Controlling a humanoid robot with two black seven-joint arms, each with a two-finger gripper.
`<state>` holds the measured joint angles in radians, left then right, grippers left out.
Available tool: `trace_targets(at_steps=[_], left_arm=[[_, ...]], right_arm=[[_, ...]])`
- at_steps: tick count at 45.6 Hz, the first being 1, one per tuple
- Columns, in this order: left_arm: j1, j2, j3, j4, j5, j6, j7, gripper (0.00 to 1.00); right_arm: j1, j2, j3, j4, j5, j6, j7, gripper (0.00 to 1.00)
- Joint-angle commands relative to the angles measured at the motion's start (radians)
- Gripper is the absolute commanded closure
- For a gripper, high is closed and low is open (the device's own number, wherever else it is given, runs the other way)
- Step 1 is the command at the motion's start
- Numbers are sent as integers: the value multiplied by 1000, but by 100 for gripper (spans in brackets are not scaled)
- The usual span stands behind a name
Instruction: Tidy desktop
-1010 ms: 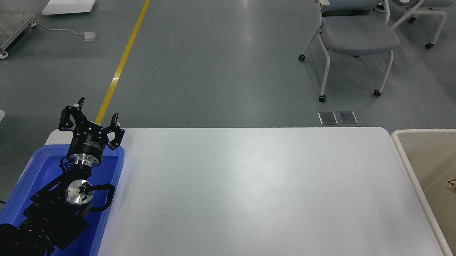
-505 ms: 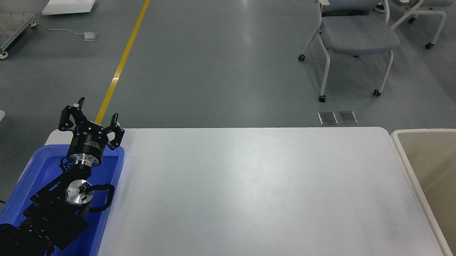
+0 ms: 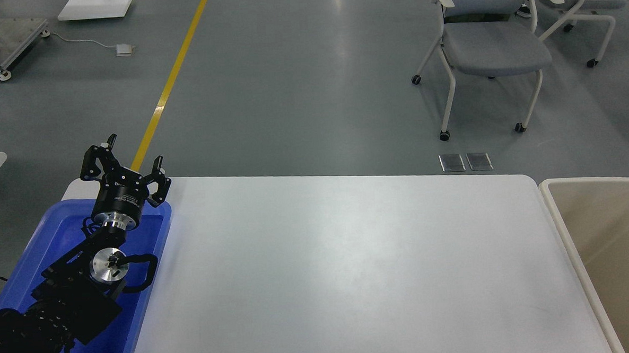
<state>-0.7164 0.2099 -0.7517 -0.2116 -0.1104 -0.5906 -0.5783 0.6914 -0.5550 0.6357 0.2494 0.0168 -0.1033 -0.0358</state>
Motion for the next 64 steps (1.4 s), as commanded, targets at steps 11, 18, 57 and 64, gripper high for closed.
trace_targets(at_steps=[11,18,57,64], left_arm=[[0,-1,0,0,0,0,0,0],[0,-1,2,0,0,2,0,0],[0,-1,0,0,0,0,0,0],[0,0,0,0,0,0,0,0]], right_arm=[[2,-59,325,390,217,210,-3,0],[0,3,317,406,453,378,-9,0],[-66,405,299,423,404,455,0,0],[-93,414,299,419,402,455,2,0]])
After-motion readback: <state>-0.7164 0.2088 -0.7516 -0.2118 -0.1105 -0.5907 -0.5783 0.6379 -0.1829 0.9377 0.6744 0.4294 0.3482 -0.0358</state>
